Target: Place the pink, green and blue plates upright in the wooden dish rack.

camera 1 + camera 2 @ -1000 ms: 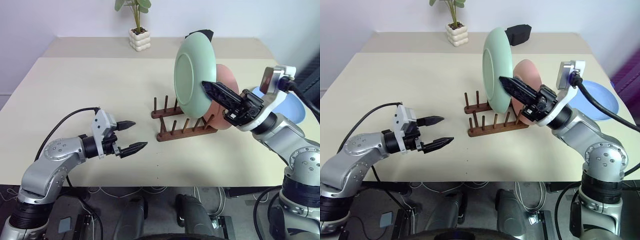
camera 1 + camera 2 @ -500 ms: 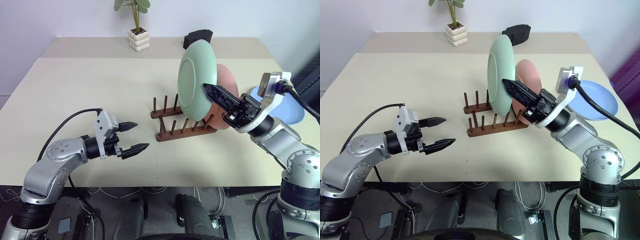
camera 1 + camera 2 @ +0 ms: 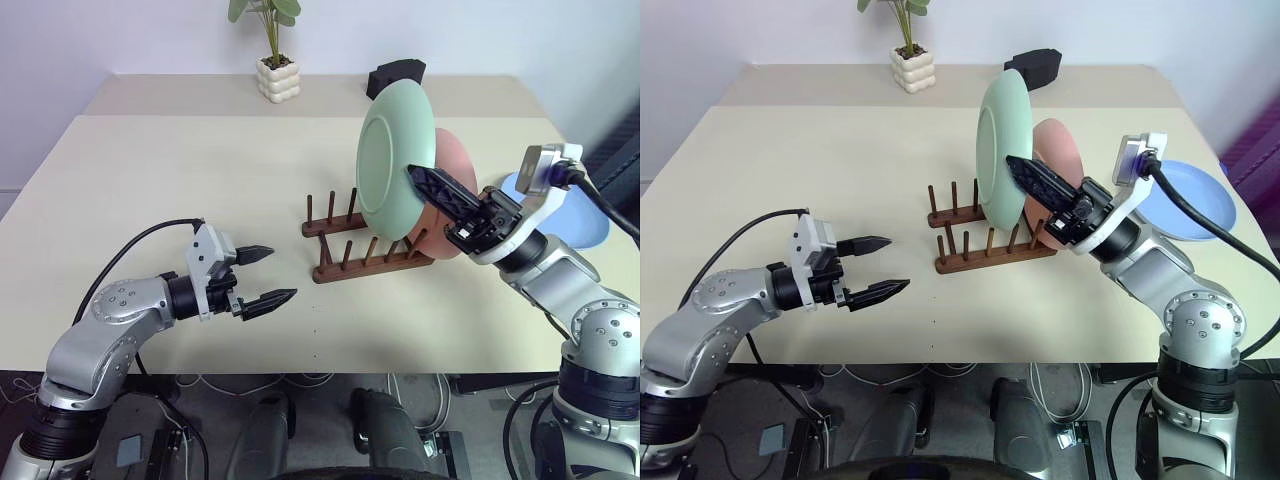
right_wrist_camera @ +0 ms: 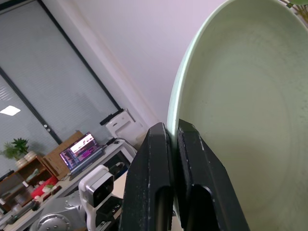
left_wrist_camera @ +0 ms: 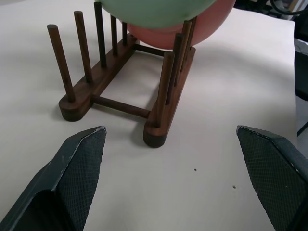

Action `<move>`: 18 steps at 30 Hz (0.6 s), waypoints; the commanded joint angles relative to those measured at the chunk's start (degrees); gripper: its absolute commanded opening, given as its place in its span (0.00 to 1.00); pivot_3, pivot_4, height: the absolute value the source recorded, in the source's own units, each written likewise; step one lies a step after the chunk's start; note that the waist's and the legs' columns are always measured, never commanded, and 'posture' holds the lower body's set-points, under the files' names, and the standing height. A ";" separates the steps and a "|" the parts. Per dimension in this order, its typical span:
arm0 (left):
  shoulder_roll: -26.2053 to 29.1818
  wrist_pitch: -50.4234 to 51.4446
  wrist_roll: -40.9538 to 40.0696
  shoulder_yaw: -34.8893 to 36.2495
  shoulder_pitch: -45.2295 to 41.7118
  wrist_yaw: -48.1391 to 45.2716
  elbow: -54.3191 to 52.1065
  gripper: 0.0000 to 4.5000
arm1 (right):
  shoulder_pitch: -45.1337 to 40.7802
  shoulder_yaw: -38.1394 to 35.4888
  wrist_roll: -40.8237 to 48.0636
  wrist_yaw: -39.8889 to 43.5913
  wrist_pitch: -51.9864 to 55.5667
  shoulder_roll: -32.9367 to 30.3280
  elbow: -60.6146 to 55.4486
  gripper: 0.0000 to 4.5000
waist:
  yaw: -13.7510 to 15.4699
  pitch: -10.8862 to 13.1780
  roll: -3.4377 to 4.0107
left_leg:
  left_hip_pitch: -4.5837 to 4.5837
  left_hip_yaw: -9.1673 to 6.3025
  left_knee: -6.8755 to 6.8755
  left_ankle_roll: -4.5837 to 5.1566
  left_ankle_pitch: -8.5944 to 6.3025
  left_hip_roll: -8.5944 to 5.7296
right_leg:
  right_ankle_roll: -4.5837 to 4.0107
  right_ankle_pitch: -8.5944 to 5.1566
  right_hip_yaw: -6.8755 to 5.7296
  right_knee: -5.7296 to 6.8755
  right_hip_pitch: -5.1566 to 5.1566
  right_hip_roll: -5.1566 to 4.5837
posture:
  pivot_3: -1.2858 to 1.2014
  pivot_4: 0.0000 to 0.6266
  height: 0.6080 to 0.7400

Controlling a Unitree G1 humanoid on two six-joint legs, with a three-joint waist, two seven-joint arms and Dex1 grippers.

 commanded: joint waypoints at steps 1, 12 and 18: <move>1.37 -1.14 0.28 1.62 -0.14 -0.81 0.04 0.99 | -0.81 -0.43 -0.07 1.03 -2.02 0.30 -1.21 0.00 | 0.00 0.00 0.00 | 0.00 0.00 0.00 0.00 0.00 0.00 | 0.00 0.00 0.00 0.00 0.00 0.00 | 0.52 0.24 0.99; 3.94 -0.82 -0.32 2.83 -0.50 -2.45 1.30 0.99 | 0.35 -0.02 -1.72 2.40 -3.34 0.52 -1.64 0.00 | 0.00 0.01 0.01 | -0.01 0.00 -0.01 0.01 0.00 0.02 | 0.00 -0.01 0.00 -0.02 -0.01 0.00 | 0.52 0.24 0.99; 4.27 -0.45 -0.53 3.05 -0.19 -2.47 0.80 0.99 | 1.38 0.53 -2.01 3.39 -3.14 0.53 -0.66 0.00 | 0.00 0.01 0.02 | -0.01 0.00 -0.01 0.01 -0.01 0.03 | -0.01 -0.01 0.00 -0.03 -0.01 -0.01 | 0.52 0.24 0.99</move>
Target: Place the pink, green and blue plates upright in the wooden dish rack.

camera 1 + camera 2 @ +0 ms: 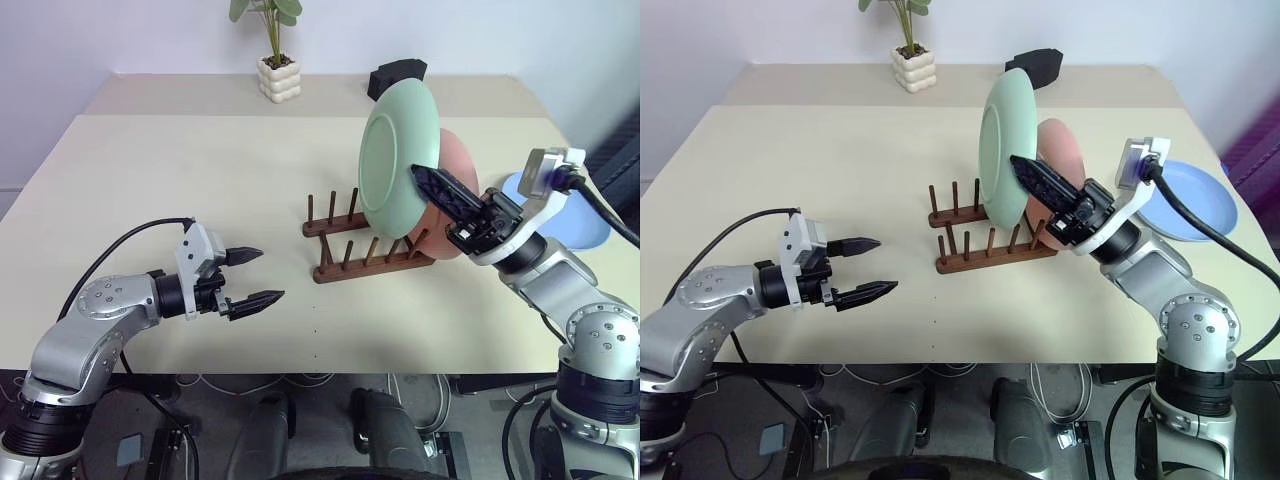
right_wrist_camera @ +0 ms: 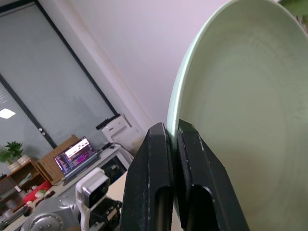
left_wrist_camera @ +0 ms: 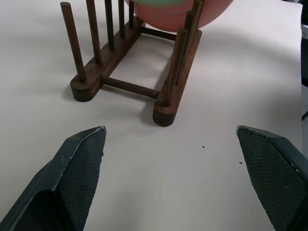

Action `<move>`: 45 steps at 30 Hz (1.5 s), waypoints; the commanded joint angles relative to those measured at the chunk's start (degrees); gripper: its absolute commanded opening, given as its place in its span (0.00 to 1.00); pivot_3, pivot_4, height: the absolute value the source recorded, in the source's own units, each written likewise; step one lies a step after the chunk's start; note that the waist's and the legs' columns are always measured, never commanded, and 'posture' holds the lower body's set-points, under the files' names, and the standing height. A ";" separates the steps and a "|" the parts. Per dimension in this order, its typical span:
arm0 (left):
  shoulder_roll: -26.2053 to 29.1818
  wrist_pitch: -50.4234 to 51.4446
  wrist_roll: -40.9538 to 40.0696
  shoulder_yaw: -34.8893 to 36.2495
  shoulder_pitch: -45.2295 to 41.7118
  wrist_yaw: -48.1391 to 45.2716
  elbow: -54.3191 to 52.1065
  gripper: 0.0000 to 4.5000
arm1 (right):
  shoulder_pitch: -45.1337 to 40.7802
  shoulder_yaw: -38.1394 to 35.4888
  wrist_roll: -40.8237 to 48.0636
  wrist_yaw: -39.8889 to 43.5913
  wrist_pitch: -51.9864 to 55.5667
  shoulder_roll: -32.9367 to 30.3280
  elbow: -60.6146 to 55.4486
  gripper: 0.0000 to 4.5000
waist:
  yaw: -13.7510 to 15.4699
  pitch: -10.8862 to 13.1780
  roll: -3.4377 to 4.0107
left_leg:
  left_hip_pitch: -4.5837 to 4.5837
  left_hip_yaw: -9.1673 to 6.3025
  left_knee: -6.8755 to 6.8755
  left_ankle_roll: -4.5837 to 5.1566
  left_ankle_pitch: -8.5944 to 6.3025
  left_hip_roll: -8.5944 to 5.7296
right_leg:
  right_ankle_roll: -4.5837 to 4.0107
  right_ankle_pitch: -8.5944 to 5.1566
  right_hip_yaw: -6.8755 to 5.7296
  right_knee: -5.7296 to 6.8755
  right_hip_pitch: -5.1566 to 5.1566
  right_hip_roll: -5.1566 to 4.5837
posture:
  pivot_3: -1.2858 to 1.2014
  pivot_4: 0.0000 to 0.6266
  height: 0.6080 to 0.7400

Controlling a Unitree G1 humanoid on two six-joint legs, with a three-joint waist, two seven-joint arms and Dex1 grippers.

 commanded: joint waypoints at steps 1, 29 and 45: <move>0.71 -0.42 -0.53 1.95 -0.04 -0.20 -1.35 0.99 | 0.12 -0.30 0.39 1.25 -0.72 0.13 -0.54 0.00 | 0.01 0.00 0.00 | 0.00 0.00 0.00 0.00 0.00 0.00 | 0.00 0.00 0.00 0.00 0.00 0.00 | 0.52 0.24 0.99; 0.25 -0.42 -0.50 1.18 0.79 1.06 -2.22 0.99 | -0.64 0.19 -0.71 1.70 1.17 -1.22 1.44 0.00 | 0.01 0.00 0.00 | 0.00 0.09 -0.01 0.03 -0.02 0.24 | -0.01 0.00 0.00 -0.06 -0.01 0.05 | 0.52 0.24 0.99; -0.19 -0.59 -0.25 0.65 0.44 1.18 -2.09 1.00 | -0.83 -0.18 -1.57 1.61 0.68 -1.33 0.96 0.98 | 0.02 0.00 0.00 | -0.01 0.10 -0.01 0.04 -0.03 0.25 | -0.01 0.00 0.00 -0.07 -0.01 0.06 | 0.52 0.24 0.99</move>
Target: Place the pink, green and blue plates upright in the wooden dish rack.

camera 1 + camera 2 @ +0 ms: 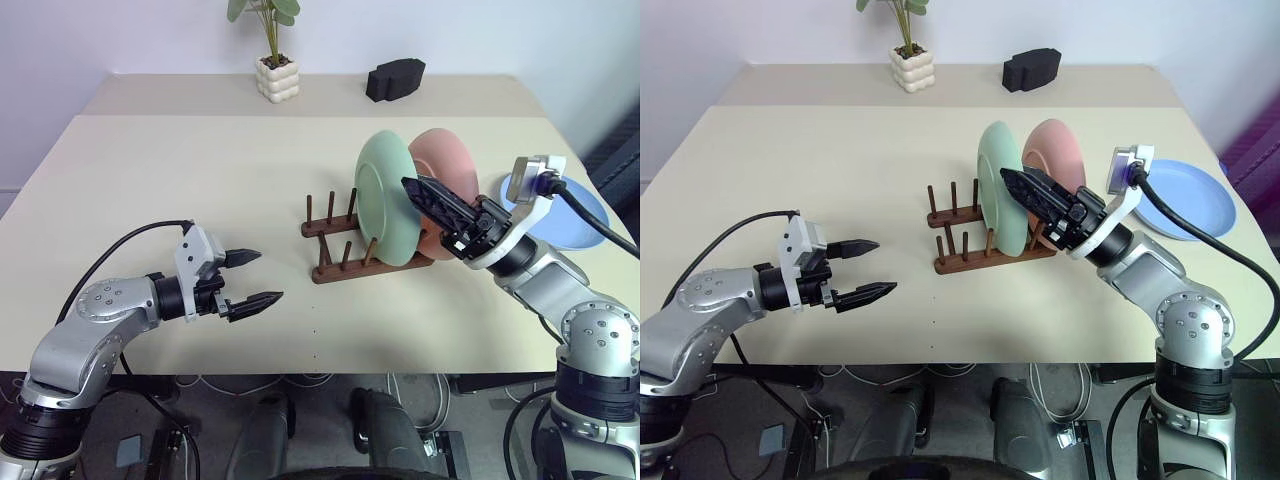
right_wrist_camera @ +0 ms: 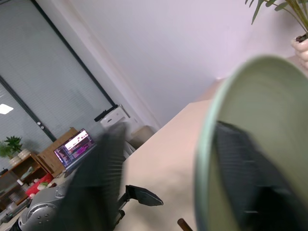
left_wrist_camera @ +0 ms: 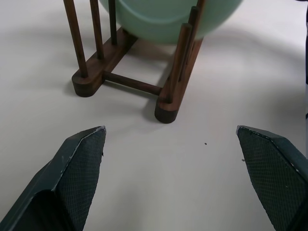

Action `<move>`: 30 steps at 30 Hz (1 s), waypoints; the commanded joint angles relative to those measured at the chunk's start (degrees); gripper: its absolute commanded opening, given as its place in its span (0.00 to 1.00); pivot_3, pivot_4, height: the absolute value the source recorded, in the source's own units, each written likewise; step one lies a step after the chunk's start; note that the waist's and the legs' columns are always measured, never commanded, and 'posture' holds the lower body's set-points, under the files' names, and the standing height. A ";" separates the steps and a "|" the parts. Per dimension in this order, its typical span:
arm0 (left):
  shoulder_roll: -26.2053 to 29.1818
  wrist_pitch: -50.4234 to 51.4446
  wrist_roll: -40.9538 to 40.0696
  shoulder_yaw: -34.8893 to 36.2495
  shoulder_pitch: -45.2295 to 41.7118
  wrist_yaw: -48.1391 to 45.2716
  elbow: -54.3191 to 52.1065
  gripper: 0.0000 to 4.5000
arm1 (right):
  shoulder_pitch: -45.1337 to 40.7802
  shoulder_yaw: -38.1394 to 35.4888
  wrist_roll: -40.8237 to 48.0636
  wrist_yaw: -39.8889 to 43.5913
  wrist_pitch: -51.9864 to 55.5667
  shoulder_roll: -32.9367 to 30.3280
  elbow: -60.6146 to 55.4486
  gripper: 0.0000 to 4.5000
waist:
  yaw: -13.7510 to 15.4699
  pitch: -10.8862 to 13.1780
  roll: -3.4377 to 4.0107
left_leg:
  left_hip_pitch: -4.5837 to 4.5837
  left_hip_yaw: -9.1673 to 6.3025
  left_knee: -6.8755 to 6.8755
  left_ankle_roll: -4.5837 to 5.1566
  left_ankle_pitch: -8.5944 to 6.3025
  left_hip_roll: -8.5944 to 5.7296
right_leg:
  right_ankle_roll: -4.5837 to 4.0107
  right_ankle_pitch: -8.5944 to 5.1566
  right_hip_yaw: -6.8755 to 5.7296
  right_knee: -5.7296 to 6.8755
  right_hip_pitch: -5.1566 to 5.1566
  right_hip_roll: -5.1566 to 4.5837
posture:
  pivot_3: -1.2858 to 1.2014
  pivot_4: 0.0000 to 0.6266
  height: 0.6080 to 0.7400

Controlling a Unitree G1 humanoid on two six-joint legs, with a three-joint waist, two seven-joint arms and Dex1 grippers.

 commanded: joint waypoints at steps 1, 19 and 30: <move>-0.19 -0.67 -0.21 0.61 -0.55 0.00 -1.64 1.00 | -1.04 -0.91 -0.13 0.31 -0.75 -0.76 -1.30 0.98 | 0.00 0.00 0.00 | 0.00 0.00 0.00 0.00 0.00 0.00 | 0.00 0.00 0.00 0.00 0.00 0.00 | 0.52 0.24 0.99; -1.93 -1.54 0.70 -1.17 -1.98 -0.24 -0.11 1.00 | -4.58 -2.41 -4.17 0.96 -1.83 -7.67 -6.30 0.98 | 0.05 0.02 0.03 | -0.01 0.02 -0.01 0.01 -0.01 0.01 | 0.00 0.00 -0.01 -0.02 -0.01 0.00 | 0.52 0.24 0.99; -4.00 -3.14 2.71 -4.16 -3.53 -1.00 1.83 1.00 | -4.80 -9.73 -7.08 3.93 -4.17 -18.01 -11.02 0.98 | 0.26 0.03 0.03 | -0.05 0.07 0.00 0.05 -0.03 0.01 | 0.00 -0.01 0.00 -0.08 -0.01 -0.01 | 0.52 0.24 0.99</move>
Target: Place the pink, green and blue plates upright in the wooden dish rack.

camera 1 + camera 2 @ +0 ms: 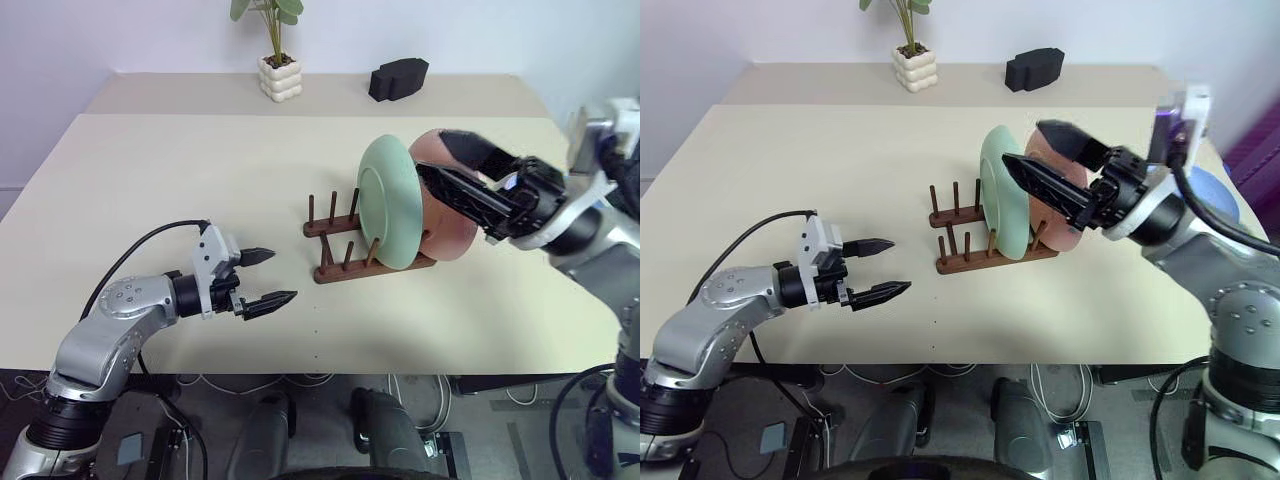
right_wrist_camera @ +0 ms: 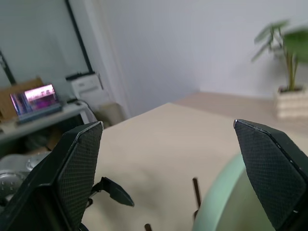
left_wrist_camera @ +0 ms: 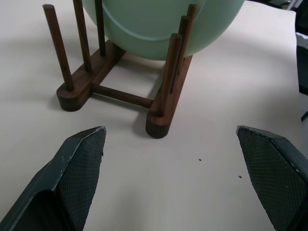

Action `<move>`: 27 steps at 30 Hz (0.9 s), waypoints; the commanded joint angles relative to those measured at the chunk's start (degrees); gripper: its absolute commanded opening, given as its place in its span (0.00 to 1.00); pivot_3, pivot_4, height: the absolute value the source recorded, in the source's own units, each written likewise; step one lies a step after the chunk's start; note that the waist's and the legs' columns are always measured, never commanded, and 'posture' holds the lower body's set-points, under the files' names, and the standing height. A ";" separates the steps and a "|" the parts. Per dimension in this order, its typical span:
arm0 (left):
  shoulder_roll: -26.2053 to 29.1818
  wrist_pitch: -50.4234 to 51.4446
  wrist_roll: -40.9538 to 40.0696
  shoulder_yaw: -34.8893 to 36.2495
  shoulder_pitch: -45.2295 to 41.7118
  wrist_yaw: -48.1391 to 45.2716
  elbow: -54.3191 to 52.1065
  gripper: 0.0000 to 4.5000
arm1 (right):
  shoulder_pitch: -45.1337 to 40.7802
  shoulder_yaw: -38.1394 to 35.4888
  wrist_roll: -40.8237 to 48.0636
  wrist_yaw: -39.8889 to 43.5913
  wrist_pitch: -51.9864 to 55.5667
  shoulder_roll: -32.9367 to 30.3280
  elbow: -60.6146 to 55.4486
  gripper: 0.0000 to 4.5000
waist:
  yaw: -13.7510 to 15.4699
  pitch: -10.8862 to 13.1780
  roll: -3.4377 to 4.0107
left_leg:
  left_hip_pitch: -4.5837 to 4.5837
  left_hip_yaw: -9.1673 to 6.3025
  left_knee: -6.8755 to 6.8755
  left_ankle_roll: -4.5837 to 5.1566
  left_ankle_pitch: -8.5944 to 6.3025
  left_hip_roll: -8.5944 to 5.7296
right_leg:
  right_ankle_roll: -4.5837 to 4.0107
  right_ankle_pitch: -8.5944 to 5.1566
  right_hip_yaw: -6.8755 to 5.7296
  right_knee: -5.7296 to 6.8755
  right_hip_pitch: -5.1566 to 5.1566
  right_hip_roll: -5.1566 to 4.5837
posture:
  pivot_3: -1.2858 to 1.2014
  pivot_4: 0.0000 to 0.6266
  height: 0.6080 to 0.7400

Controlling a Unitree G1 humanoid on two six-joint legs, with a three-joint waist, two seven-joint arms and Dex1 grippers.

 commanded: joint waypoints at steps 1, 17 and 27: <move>-0.22 -1.51 0.65 -0.43 -0.81 -0.77 -0.14 1.00 | 0.34 -5.51 -2.12 0.86 -2.16 -3.36 -1.30 0.98 | 0.01 -0.01 -0.02 | 0.00 0.01 0.00 0.00 0.00 0.00 | 0.00 0.00 0.00 -0.02 0.00 0.00 | 0.52 0.24 0.99; -1.79 -3.76 2.43 -4.27 -3.80 -4.79 2.72 1.00 | 18.84 2.19 -48.27 8.93 -16.32 -14.55 29.79 0.98 | 0.42 -0.02 0.00 | 0.14 0.65 0.03 0.12 -0.07 0.15 | -0.10 0.01 0.32 -0.05 -0.02 0.04 | 0.52 0.24 0.99; -2.56 -3.74 2.92 -3.78 -2.04 -3.75 0.99 1.00 | -2.51 21.41 -72.54 6.73 -38.40 -9.82 65.68 0.98 | -0.54 0.02 0.08 | 0.17 0.87 0.03 0.15 -0.08 0.11 | -0.10 0.06 0.62 -0.01 -0.10 0.22 | 0.52 0.24 0.99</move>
